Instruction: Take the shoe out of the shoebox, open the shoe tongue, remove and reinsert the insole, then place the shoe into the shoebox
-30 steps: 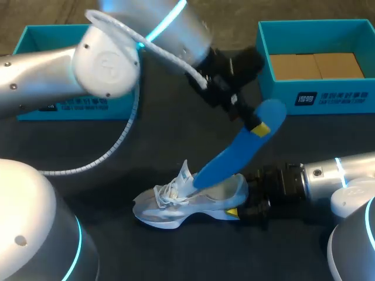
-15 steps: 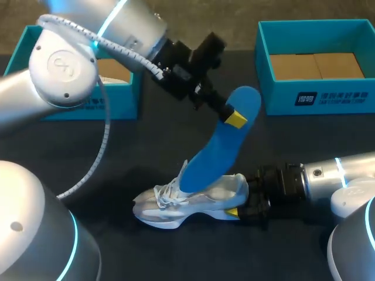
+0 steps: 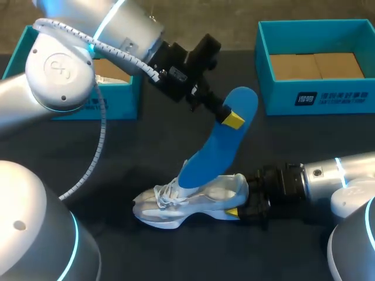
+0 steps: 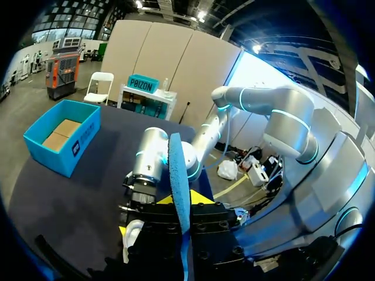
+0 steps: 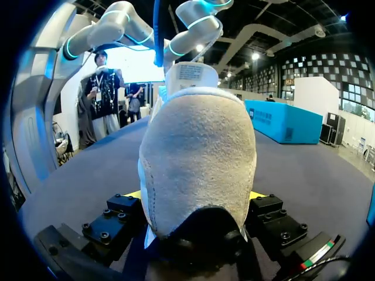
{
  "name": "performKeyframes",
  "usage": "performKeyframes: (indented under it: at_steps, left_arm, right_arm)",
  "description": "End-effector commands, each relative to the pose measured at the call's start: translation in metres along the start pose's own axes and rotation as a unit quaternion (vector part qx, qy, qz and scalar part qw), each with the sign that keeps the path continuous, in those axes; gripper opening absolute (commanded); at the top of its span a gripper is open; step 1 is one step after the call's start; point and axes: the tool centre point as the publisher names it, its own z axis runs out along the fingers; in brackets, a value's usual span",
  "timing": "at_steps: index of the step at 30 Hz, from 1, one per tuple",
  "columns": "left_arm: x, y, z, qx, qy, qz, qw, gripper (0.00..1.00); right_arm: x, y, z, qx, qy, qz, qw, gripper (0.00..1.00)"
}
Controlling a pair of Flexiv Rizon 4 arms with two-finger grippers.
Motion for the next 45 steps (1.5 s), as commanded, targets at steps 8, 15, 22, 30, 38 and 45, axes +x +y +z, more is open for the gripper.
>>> performKeyframes:
  at_steps: [8, 15, 22, 30, 38, 45]
  left_arm:
    - [0.016, -0.010, -0.016, 0.062, 0.028, -0.023, 0.997, 0.00]
    - [0.039, -0.022, -0.035, 0.106, 0.045, -0.038, 0.993, 0.00]
    - [0.049, -0.027, -0.048, 0.133, 0.045, -0.040, 0.989, 0.00]
    - [0.067, -0.043, -0.075, 0.153, 0.061, -0.038, 0.986, 0.00]
    - [0.078, -0.061, -0.095, 0.164, 0.068, -0.040, 0.983, 0.00]
    - [0.092, -0.067, -0.098, 0.172, 0.034, -0.028, 0.984, 0.00]
  right_arm:
    - [0.001, 0.000, 0.001, 0.002, 0.000, 0.000, 1.000, 0.00]
    - [0.001, 0.000, 0.001, 0.002, 0.000, 0.000, 1.000, 0.00]
    - [0.001, 0.000, 0.001, 0.002, 0.000, 0.000, 1.000, 0.00]
    - [0.001, 0.000, 0.001, 0.002, 0.000, 0.000, 1.000, 0.00]
    - [0.001, 0.000, 0.001, 0.002, 0.000, 0.000, 1.000, 0.00]
    - [0.001, 0.000, 0.001, 0.002, 0.000, 0.000, 1.000, 0.00]
